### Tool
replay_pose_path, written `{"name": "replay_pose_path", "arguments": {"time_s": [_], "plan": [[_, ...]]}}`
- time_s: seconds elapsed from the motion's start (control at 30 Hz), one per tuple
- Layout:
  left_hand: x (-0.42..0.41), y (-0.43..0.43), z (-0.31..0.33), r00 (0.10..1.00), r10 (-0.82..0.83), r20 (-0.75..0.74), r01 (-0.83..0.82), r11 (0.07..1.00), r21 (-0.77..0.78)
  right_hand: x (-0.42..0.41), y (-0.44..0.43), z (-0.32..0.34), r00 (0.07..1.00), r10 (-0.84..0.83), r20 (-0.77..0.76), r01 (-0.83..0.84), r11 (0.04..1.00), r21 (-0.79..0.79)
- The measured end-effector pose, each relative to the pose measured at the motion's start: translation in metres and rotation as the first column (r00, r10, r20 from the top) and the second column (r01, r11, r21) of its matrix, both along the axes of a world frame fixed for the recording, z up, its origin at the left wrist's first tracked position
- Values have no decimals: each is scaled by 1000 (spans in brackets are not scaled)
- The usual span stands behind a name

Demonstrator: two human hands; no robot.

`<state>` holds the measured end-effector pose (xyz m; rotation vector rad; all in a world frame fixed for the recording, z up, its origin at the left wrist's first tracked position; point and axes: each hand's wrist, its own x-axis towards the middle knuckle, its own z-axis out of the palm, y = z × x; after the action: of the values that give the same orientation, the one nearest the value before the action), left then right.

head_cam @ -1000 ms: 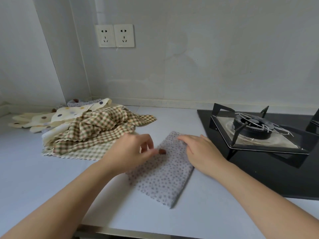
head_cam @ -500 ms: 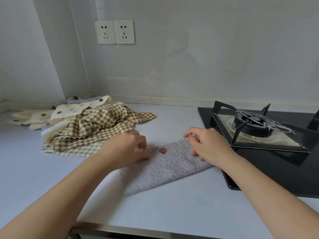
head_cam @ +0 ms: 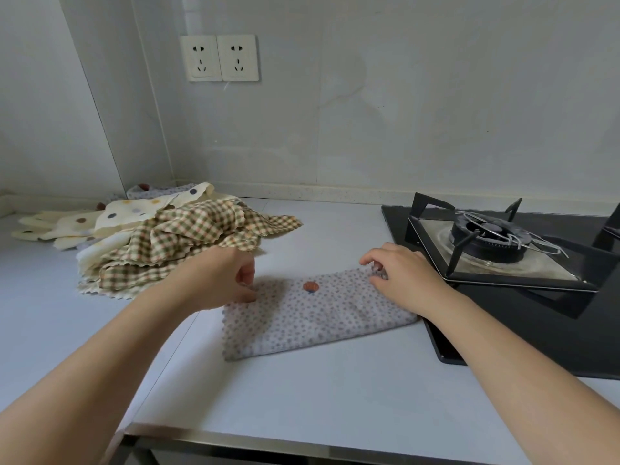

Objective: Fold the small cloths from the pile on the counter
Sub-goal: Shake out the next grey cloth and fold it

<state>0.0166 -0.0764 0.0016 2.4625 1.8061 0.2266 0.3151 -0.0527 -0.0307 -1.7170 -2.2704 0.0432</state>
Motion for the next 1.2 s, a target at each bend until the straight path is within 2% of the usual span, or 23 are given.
{"name": "replay_pose_path", "arguments": {"time_s": [0.13,0.23,0.37,0.63,1.0,1.2], "plan": [[-1,2,-2,976,-74,204,60,995,74,1,0,0,997,3,-78,3,997,72],[-2,2,-3,954,-142,264,112,986,124,2,1,-2,995,12,-99,-5,998,63],[-2,-1,-1,926,-189,328,133,974,185,4,4,-4,989,3,-145,15,992,127],[-6,-3,-1,902,-156,403,119,986,115,6,2,-3,986,-18,-166,48,983,176],[-7,-2,-2,891,-133,434,127,991,42,8,6,0,935,38,-353,136,879,456],[-8,-2,-3,887,-118,447,124,992,16,7,6,1,875,49,-482,148,920,362]]}}
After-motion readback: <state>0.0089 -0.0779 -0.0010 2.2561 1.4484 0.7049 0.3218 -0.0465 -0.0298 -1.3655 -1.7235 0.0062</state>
